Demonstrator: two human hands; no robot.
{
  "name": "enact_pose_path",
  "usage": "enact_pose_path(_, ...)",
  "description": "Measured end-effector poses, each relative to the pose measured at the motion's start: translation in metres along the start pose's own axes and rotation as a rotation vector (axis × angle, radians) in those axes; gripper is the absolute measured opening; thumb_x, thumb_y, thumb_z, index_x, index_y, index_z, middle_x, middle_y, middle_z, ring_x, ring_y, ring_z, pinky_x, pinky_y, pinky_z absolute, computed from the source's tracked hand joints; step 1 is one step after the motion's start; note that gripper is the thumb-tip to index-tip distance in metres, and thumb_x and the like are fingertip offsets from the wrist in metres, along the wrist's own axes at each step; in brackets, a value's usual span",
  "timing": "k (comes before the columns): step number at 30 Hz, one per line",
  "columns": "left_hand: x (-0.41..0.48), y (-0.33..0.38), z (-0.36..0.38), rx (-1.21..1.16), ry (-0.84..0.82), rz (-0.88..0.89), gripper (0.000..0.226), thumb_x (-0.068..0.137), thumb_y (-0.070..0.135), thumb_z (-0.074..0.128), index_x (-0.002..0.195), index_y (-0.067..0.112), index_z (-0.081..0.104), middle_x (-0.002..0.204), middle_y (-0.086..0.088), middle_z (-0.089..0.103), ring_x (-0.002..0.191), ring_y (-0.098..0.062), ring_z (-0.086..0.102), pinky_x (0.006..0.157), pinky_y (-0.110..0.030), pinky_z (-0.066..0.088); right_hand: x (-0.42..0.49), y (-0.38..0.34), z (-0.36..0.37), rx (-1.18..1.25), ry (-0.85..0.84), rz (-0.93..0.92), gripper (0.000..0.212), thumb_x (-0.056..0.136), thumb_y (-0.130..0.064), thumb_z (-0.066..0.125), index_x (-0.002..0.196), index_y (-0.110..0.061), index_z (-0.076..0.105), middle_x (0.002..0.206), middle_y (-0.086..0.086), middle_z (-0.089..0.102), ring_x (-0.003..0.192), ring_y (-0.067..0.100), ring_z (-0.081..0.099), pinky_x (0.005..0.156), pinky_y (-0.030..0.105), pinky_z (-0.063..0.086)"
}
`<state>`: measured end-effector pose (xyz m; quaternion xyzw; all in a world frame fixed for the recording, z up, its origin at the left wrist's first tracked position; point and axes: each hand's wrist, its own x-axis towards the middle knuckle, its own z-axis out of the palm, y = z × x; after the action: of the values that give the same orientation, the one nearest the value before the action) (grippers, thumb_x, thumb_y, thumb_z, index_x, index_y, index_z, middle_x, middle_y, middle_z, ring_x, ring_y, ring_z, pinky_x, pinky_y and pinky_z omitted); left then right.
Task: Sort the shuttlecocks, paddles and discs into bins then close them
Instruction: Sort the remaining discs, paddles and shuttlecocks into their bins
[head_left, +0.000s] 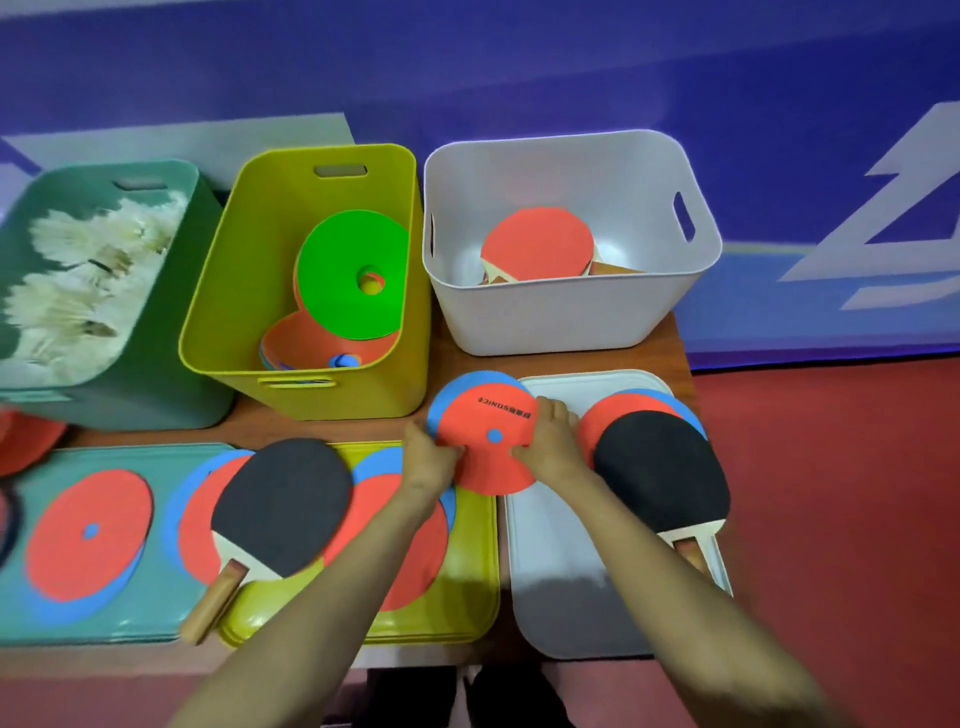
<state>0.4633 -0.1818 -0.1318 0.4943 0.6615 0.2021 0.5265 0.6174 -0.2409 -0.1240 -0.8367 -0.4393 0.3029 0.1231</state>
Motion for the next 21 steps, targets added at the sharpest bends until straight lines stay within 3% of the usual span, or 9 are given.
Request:
enact_pose_path(2,0.003,0.002,-0.001,-0.086,0.081,-0.014,0.047,0.071,-0.009,0.069,0.113,-0.005,0.048,0.09,-0.016,0.055,0.094,-0.031,0.059,0.077,-0.032,0.045,0.003,-0.001,0.002,0.013,0.013,0.036,0.079,0.073,-0.027,0.076,0.135,-0.007,0.03,0.134,0.012,0.036,0.124,0.032,0.034,0.101,0.032,0.027)
enact_pose_path(4,0.0,0.008,-0.005,-0.163,0.013,-0.02,0.031,0.078,-0.007,0.066,0.106,0.002,0.057,0.078,-0.02,0.051,0.084,-0.022,0.055,0.075,-0.033,0.044,0.004,-0.003,0.001,0.059,0.011,0.065,0.086,0.071,-0.023,0.078,0.138,-0.009,0.027,0.133,0.014,0.033,0.125,0.033,0.031,0.102,0.032,0.026)
enact_pose_path(6,-0.012,0.014,-0.01,-0.197,-0.119,0.061,0.021,0.085,-0.005,0.059,0.088,0.015,0.062,0.076,-0.007,0.06,0.078,-0.016,0.056,0.071,-0.032,0.046,0.002,-0.003,-0.003,0.111,0.018,0.069,0.083,0.069,-0.019,0.077,0.137,-0.01,0.03,0.13,0.015,0.032,0.123,0.033,0.031,0.101,0.032,0.027)
enact_pose_path(8,-0.03,0.024,-0.021,-0.198,-0.18,0.171,0.022,0.09,-0.005,0.05,0.085,0.015,0.058,0.075,0.007,0.061,0.068,-0.002,0.055,0.063,-0.025,0.044,-0.003,-0.006,-0.007,0.206,0.033,0.063,0.072,0.069,-0.014,0.076,0.129,-0.011,0.037,0.122,0.013,0.033,0.116,0.031,0.038,0.095,0.032,0.036)
enact_pose_path(10,-0.045,0.029,-0.039,-0.199,-0.215,0.265,0.017,0.093,-0.001,0.048,0.093,0.013,0.058,0.083,0.006,0.063,0.074,-0.001,0.056,0.069,-0.026,0.046,-0.012,-0.013,-0.011,0.334,0.056,0.025,0.059,0.07,-0.011,0.075,0.117,-0.01,0.04,0.112,0.007,0.033,0.102,0.025,0.046,0.077,0.029,0.042)
enact_pose_path(12,-0.055,0.031,-0.061,-0.198,-0.239,0.329,0.016,0.095,0.004,0.05,0.101,0.014,0.06,0.093,0.002,0.066,0.086,-0.009,0.059,0.079,-0.033,0.049,-0.021,-0.024,-0.014,0.413,0.102,-0.056,0.047,0.072,-0.01,0.074,0.105,-0.01,0.04,0.107,0.005,0.036,0.094,0.023,0.048,0.068,0.026,0.038)
enact_pose_path(16,-0.069,0.042,-0.11,-0.256,-0.22,0.423,0.019,0.094,0.005,0.052,0.103,0.016,0.064,0.098,0.005,0.07,0.093,-0.006,0.062,0.083,-0.023,0.049,-0.043,-0.052,-0.012,0.5,0.18,-0.215,0.039,0.078,-0.019,0.072,0.092,-0.027,0.037,0.101,0.005,0.055,0.089,0.022,0.058,0.07,0.032,0.047)
enact_pose_path(21,-0.071,0.061,-0.168,-0.335,-0.18,0.557,0.024,0.09,-0.004,0.051,0.1,0.014,0.063,0.094,0.014,0.071,0.092,0.001,0.061,0.082,-0.014,0.047,-0.066,-0.105,-0.015,0.545,0.305,-0.338,0.031,0.082,-0.03,0.07,0.095,-0.034,0.042,0.098,-0.003,0.063,0.081,0.016,0.064,0.071,0.043,0.053)
